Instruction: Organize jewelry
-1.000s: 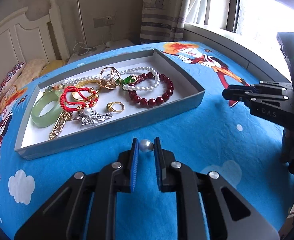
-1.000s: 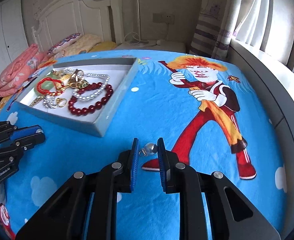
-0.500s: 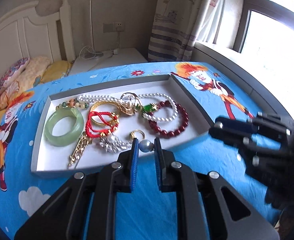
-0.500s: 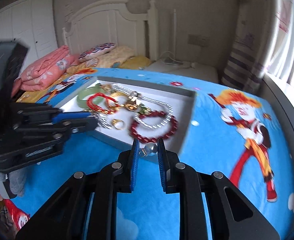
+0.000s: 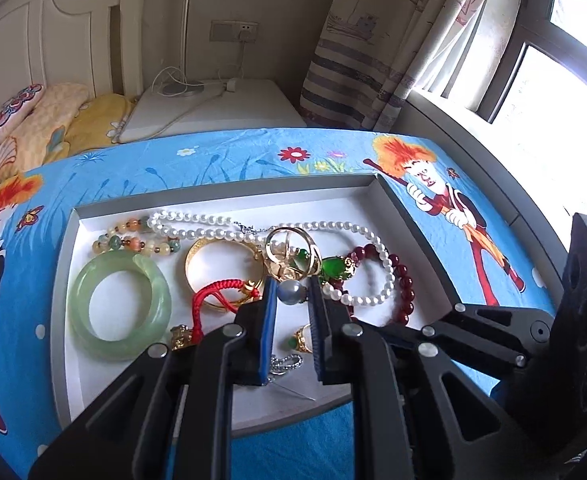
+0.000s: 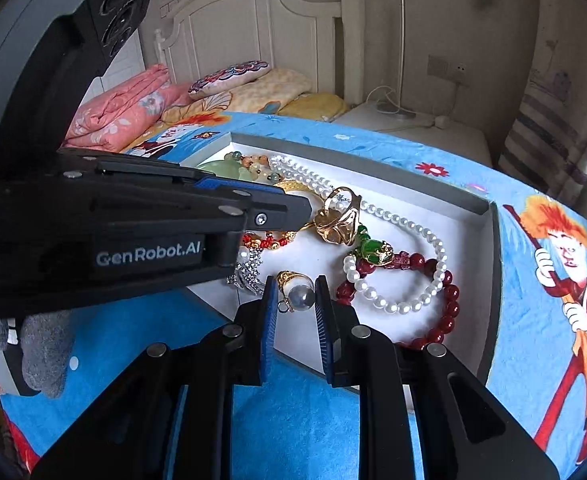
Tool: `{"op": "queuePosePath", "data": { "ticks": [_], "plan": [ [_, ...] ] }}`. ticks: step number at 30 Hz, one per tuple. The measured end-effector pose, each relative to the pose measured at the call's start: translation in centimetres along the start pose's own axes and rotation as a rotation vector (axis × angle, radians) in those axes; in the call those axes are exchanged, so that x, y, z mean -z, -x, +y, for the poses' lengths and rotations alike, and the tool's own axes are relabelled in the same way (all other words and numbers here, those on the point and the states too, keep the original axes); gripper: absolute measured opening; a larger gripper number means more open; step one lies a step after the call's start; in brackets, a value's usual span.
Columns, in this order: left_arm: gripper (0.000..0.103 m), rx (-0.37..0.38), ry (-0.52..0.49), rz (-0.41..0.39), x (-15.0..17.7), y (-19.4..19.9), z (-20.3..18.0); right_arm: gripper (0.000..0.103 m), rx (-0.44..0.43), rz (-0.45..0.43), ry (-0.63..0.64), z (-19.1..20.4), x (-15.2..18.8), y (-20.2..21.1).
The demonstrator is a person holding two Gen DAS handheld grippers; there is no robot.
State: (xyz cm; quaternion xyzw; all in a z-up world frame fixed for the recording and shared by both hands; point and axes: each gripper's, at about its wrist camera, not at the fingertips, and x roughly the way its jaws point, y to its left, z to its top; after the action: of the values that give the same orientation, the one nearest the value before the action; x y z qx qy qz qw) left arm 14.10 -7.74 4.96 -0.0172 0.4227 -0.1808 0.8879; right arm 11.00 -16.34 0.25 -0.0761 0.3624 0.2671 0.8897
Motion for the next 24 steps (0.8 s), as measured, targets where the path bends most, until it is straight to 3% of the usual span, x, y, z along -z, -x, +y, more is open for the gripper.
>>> {"op": "queuePosePath", "data": {
  "ticks": [4,5,8,9,12,14,16,21,24],
  "plan": [
    [0.058,-0.02,0.042,-0.049,0.4,1.0,0.7,0.043,-0.011,-0.043,-0.058,-1.1,0.5,1.4],
    [0.061,-0.021,0.049,-0.063,0.5,1.4,0.9,0.052,-0.014,-0.054,-0.07,-1.3,0.7,1.8],
    [0.065,-0.08,0.038,-0.117,1.1,3.3,1.2,0.057,-0.01,-0.097,-0.102,-1.6,1.2,3.7],
    [0.071,-0.116,0.023,-0.145,1.4,4.1,1.2,0.058,-0.005,-0.112,-0.118,-1.6,1.5,4.5],
    [0.098,-0.228,-0.018,-0.263,3.1,6.9,0.7,0.076,0.003,-0.158,-0.178,-1.8,2.6,6.6],
    [0.101,-0.306,-0.037,-0.354,4.6,8.8,0.3,0.079,0.017,-0.188,-0.21,-1.5,3.5,7.7],
    [0.101,-0.35,-0.042,-0.387,5.9,10.0,0.2,0.083,0.064,-0.194,-0.232,-1.3,4.2,8.2],
    [0.101,-0.446,-0.023,-0.407,8.4,10.8,-0.2,0.087,0.189,-0.181,-0.31,0.2,5.8,8.0],
    [0.101,-0.419,-0.023,-0.373,9.2,10.1,-0.3,0.087,0.29,-0.132,-0.302,1.4,5.8,7.1]
  ]
}}
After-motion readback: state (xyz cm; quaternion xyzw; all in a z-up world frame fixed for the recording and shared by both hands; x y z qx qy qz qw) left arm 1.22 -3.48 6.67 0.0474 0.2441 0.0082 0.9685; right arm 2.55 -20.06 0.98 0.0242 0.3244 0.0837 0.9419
